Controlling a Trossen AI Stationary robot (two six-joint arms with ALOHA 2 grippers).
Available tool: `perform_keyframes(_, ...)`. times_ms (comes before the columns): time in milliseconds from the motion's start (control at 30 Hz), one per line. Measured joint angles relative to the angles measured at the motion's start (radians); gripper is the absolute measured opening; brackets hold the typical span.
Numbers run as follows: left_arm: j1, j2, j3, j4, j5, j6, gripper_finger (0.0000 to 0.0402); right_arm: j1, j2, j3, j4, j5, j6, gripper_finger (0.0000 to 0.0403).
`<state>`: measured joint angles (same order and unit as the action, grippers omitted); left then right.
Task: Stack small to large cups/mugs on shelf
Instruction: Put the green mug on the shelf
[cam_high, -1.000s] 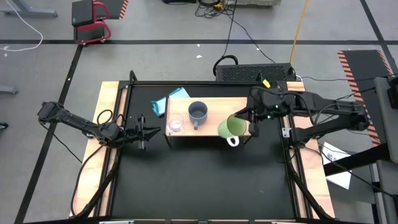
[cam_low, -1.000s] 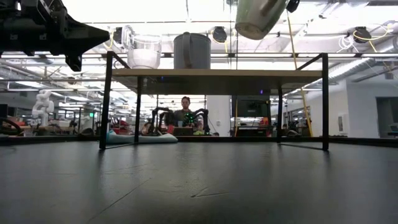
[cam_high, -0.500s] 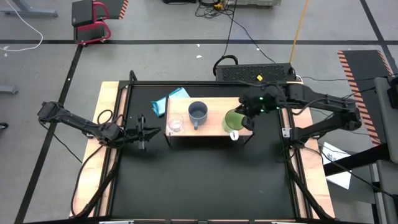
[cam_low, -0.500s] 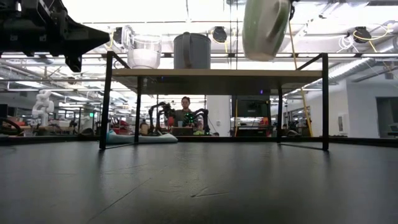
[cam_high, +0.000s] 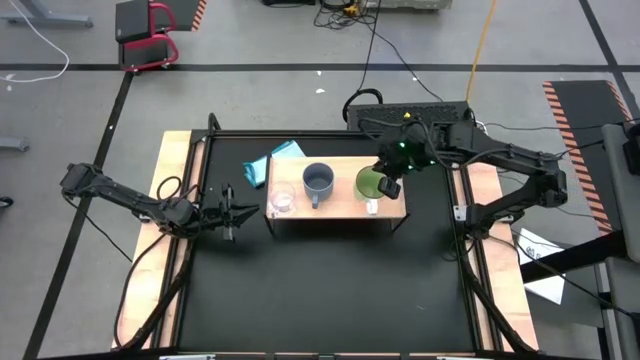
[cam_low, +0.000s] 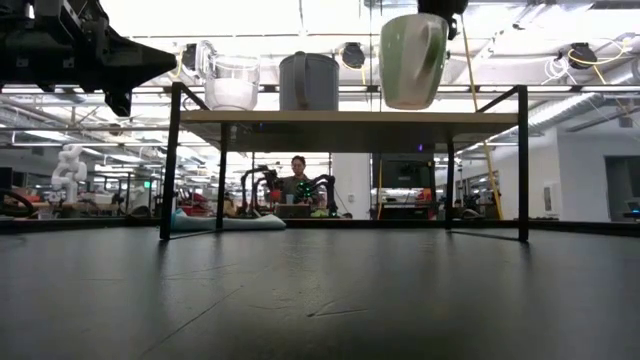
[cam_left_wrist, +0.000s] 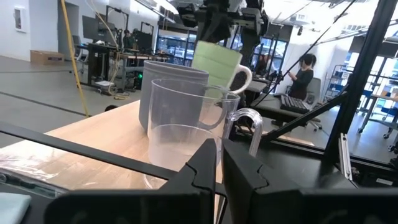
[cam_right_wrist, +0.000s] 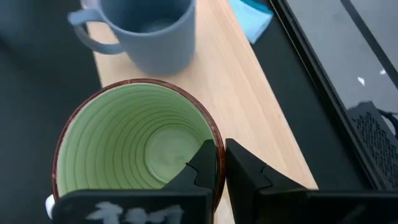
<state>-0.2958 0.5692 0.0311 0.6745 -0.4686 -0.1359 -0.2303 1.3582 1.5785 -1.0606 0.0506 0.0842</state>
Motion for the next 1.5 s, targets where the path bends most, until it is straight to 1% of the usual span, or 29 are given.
perform_keyframes(233,0.0,0.0,0.0,-0.008,0.0,0.002,0.0026,-0.03,0.016,0.005,-0.039,0.001,-0.003,0.001)
perform_keyframes(433,0.0,0.0,0.0,-0.025,0.0,0.005,0.0026,-0.045,0.019,0.005,-0.039,0.001,-0.015,0.001)
perform_keyframes(1267,0.0,0.0,0.0,-0.044,0.0,-0.004,0.0026,-0.046,0.019,-0.032,-0.051,0.0,-0.013,0.001)
perform_keyframes(1500,0.0,0.0,0.0,-0.044,0.0,-0.009,0.0026,-0.046,0.019,-0.033,-0.051,0.0,0.024,0.001)
